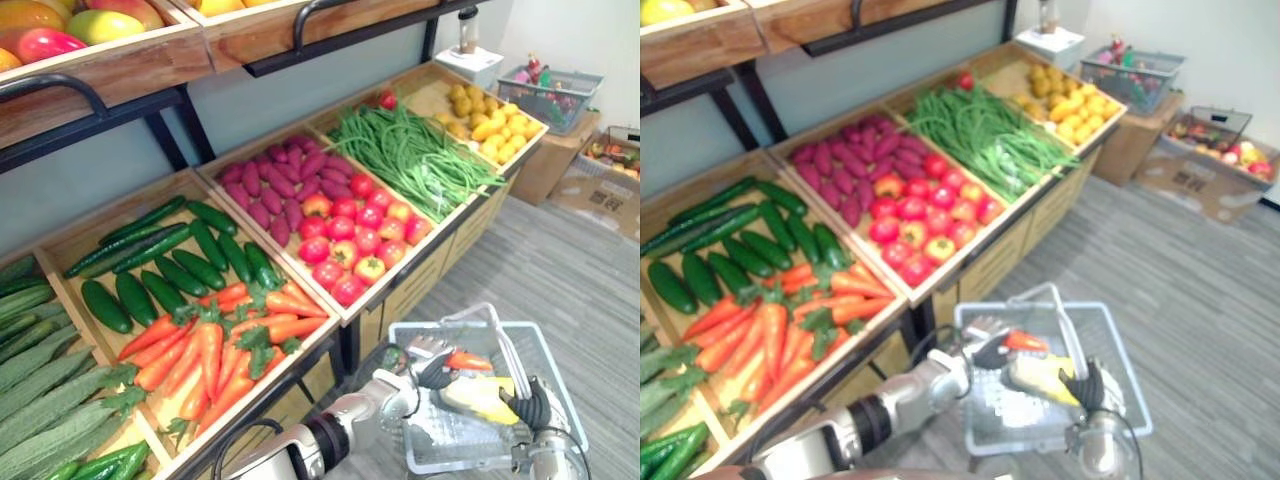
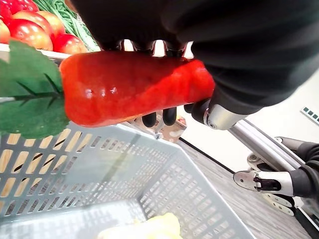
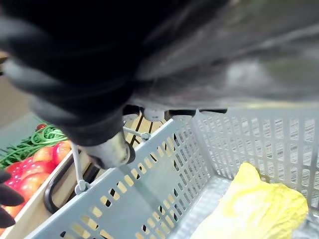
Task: Pick vegetable in the basket
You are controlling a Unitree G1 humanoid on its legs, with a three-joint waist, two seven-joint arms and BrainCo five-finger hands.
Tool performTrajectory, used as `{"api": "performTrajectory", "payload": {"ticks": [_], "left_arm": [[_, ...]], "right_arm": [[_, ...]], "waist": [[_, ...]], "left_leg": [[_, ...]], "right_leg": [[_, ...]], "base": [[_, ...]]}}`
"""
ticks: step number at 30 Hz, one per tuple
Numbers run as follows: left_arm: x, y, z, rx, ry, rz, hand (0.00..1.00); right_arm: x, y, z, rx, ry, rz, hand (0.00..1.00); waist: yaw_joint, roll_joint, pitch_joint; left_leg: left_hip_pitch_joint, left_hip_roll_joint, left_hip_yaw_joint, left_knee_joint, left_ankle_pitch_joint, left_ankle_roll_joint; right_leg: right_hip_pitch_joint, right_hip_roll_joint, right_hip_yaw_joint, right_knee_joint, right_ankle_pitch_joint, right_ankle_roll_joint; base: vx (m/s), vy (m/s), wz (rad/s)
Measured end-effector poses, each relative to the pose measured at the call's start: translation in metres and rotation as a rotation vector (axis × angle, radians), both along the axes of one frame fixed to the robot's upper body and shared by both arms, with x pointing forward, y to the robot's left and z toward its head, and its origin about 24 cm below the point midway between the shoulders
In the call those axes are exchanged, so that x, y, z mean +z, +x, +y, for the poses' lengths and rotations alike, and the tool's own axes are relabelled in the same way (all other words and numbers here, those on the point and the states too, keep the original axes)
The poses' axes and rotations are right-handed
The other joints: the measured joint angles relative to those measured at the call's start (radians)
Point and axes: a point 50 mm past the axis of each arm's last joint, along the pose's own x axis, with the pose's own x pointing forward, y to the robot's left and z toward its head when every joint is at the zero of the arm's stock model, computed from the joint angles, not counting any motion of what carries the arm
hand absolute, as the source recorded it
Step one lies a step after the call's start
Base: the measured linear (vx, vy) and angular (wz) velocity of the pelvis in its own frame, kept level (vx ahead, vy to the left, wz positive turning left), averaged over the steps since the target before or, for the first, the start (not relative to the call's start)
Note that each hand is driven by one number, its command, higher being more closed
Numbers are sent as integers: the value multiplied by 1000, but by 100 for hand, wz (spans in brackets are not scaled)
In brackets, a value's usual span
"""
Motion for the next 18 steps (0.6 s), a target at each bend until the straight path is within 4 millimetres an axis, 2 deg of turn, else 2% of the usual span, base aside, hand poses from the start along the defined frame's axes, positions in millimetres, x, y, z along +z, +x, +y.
{"api": "performTrajectory", "payload": {"ticks": [7, 12, 13, 18], "left_arm": [[-6, 0, 3, 10, 25, 17, 100], [-4, -3, -3, -1, 11, 19, 100], [-4, -3, -5, -4, 8, 19, 0], [-3, -13, -16, -72, 8, 14, 0]], "right_arm": [[1, 0, -2, -7, -3, -3, 100], [1, 0, -2, -9, -5, -4, 100], [1, 0, -2, -10, -6, -4, 100], [2, 0, -5, -18, -9, -7, 100]], "waist": [[0, -7, 4], [0, -9, 5], [0, -9, 5], [0, -9, 6]], "left_leg": [[-1, 0, 0, 0, -1, 0], [-2, 0, -1, 1, -2, -1], [-2, 0, -1, 1, -2, -1], [-2, 0, -2, 2, -3, 0]], "right_leg": [[-1, 0, 0, -2, 0, 0], [-1, -1, 0, -2, 0, 0], [-1, -1, 0, -2, 0, 0], [0, -1, -1, -2, 0, 0]], "base": [[0, 0, 0], [0, 0, 0], [0, 0, 0], [0, 0, 0]]}}
